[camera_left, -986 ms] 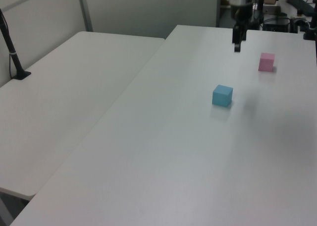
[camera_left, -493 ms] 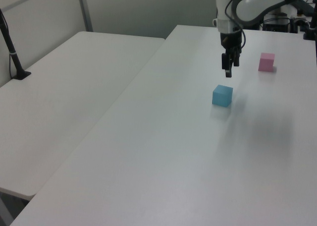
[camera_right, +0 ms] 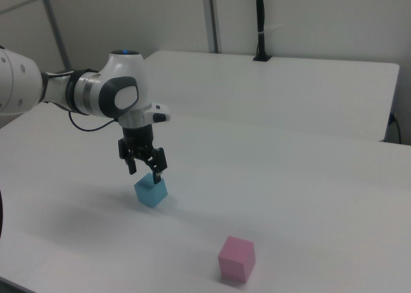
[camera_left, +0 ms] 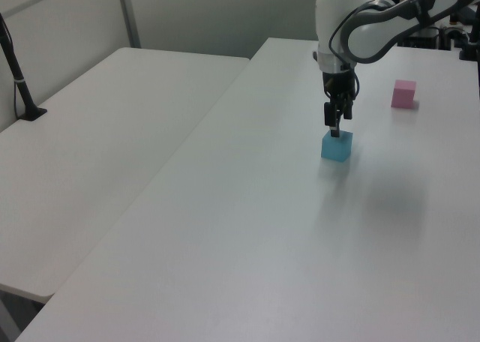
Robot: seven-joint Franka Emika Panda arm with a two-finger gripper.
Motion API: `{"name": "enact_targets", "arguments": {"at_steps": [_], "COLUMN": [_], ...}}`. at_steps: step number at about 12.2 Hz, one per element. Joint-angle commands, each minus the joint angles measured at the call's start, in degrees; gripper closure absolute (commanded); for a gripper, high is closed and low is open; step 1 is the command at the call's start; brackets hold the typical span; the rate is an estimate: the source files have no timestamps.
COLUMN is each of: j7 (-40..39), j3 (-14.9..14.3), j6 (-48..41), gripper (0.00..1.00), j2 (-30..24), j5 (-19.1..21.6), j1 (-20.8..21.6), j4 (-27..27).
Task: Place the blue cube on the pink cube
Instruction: 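Lower the open gripper down around the light-blue cube, then close the gripper on the light-blue cube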
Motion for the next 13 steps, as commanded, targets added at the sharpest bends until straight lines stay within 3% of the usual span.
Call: {"name": "enact_targets", "arguments": {"at_steps": [1, 5, 6, 8, 9, 12, 13], "j7": [1.1, 1.3, 1.6, 2.4, 2.4, 1.4, -1.8], "j3": [0.5, 0.5, 0.5, 0.8, 1.0, 0.8, 0.8], "j6": [1.3, 3.8, 4.5, 4.7, 4.4, -0.6, -3.3], "gripper": [0.00, 0.02, 0.11, 0.44, 0.53, 0.56, 0.56], "j2": [1.4, 2.8, 3.1, 3.7, 3.3, -1.2, -4.3], "j5": [0.7, 0.2, 0.1, 0.0, 0.0, 0.0, -0.4], "j1": [0.5, 0.8, 0.7, 0.8, 0.8, -1.1, -3.6], "j4": [-0.7, -0.7, -0.7, -0.5, -0.2, 0.4, 0.4]}}
